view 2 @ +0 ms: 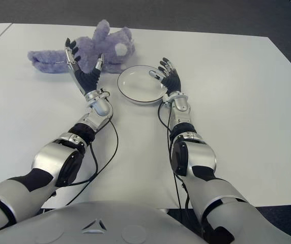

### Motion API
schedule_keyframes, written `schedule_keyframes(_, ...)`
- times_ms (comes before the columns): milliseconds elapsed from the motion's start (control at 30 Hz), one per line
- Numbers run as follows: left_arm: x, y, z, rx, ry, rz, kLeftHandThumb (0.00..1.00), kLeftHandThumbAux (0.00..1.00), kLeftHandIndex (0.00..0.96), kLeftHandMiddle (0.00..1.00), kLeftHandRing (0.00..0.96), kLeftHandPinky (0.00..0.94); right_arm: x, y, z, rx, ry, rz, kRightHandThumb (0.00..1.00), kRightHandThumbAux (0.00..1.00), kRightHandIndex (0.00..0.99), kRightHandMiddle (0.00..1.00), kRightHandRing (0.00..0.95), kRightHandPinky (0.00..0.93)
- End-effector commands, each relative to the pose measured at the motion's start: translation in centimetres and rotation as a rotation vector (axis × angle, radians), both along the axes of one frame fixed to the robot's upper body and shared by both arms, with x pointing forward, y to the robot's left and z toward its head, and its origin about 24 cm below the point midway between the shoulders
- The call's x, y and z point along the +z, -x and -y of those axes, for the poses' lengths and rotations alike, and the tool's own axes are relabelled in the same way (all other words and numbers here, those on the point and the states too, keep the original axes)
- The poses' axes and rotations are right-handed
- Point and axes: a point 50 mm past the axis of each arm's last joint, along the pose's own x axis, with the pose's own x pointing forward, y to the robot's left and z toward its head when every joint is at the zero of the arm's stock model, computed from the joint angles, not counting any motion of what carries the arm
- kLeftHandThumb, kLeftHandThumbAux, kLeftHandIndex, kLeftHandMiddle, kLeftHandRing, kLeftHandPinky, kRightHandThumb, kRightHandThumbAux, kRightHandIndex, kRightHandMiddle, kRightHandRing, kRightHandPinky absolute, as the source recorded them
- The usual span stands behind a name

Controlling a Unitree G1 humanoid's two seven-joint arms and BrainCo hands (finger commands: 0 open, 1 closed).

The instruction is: Put the doll into the plate.

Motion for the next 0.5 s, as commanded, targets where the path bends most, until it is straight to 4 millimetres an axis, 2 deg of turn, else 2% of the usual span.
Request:
schedule_keyframes(33, -0.6, 2.6, -2.4, 0.077, -0.059, 0.221, 0.13, 0.696, 0.119, 0.187, 0.186, 0.196, -11.3, 7.7, -1.2, -0.012, -0.085, -0.511, 0.0, 0.77, 0.08, 0.097, 0.087, 0.104)
schedule_keyframes(133, -0.5, 2.7, -2.2, 0.053, -0.047, 0.247, 0.132, 0.688, 0.113, 0.169, 0.165, 0.174, -11.3, 7.7, -1.2, -0.013, -0.082, -0.512, 0.0, 0.775, 0.081, 0.098, 0.087, 0.104)
schedule_keyframes(267, -0.1, 1.9, -2.1, 0.04, -0.043, 0.234, 0.127, 0.679, 0.116, 0.151, 0.141, 0.131, -11.2, 7.6, -1.3, -0.014, -0.077, -0.511, 0.0, 0.779, 0.082, 0.098, 0.089, 0.105)
schedule_keyframes(500, 1.4, 0.5, -1.7, 0.068, -0.196, 0.247, 0.085, 0.633, 0.094, 0.091, 0.087, 0.072, -11.2, 7.5, -1.4, -0.007, -0.073, -0.506, 0.0, 0.779, 0.077, 0.096, 0.086, 0.097)
